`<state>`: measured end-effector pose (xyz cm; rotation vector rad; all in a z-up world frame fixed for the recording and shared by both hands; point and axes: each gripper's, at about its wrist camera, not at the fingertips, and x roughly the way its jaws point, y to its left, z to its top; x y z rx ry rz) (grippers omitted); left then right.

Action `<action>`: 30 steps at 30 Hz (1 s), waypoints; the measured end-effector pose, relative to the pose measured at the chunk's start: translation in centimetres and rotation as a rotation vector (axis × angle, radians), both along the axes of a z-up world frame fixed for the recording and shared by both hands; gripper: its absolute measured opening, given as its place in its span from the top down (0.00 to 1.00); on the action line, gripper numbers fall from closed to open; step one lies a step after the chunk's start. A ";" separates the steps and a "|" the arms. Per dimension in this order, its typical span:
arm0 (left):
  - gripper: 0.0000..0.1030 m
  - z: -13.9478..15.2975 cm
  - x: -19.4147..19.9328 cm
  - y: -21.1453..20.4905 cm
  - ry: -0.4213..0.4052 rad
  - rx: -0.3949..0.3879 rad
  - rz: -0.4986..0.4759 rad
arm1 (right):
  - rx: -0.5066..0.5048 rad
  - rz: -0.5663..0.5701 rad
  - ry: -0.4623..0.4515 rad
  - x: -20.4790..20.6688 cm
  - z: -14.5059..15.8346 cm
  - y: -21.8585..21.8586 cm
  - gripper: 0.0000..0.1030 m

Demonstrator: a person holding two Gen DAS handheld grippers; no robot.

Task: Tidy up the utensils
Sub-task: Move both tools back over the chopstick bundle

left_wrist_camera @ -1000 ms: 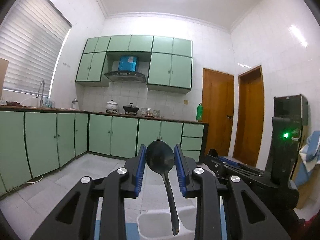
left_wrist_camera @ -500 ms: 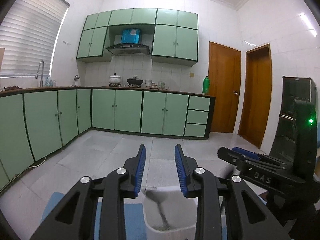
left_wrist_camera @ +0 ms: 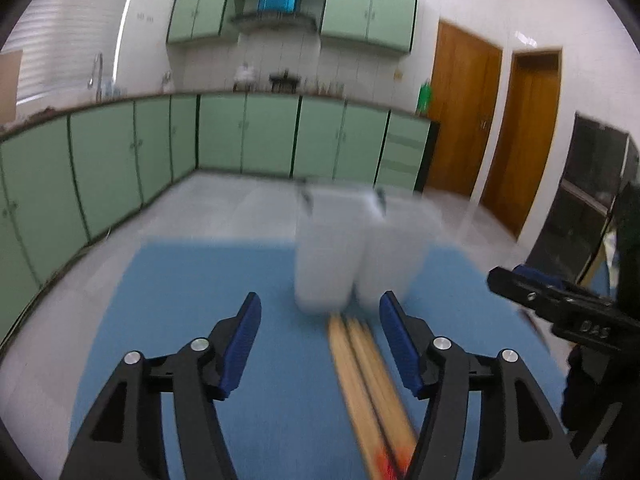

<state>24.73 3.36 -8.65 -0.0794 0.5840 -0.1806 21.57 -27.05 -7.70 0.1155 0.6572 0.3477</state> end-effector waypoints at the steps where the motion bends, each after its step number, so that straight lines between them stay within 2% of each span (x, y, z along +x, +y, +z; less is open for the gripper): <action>1: 0.41 -0.9 -1.0 0.0 0.028 0.004 0.001 | -0.014 0.006 0.019 -1.0 -0.7 0.3 0.25; 6: 0.41 -5.2 -4.3 0.2 0.145 0.019 0.015 | -0.063 0.050 0.120 -5.3 -3.9 2.0 0.25; 9: 0.41 -6.5 -5.5 0.5 0.190 0.023 0.031 | -0.104 0.065 0.142 -7.4 -5.1 3.0 0.25; 16: 0.41 -7.2 -6.6 0.5 0.218 0.018 0.051 | -0.135 0.079 0.186 -10.2 -6.9 3.6 0.25; 23: 0.41 -7.5 -6.6 0.2 0.245 0.028 0.050 | -0.215 0.097 0.214 -11.0 -7.6 4.8 0.28; 30: 0.41 -7.8 -6.8 0.3 0.261 0.032 0.060 | -0.262 0.030 0.204 -10.9 -7.2 3.9 0.30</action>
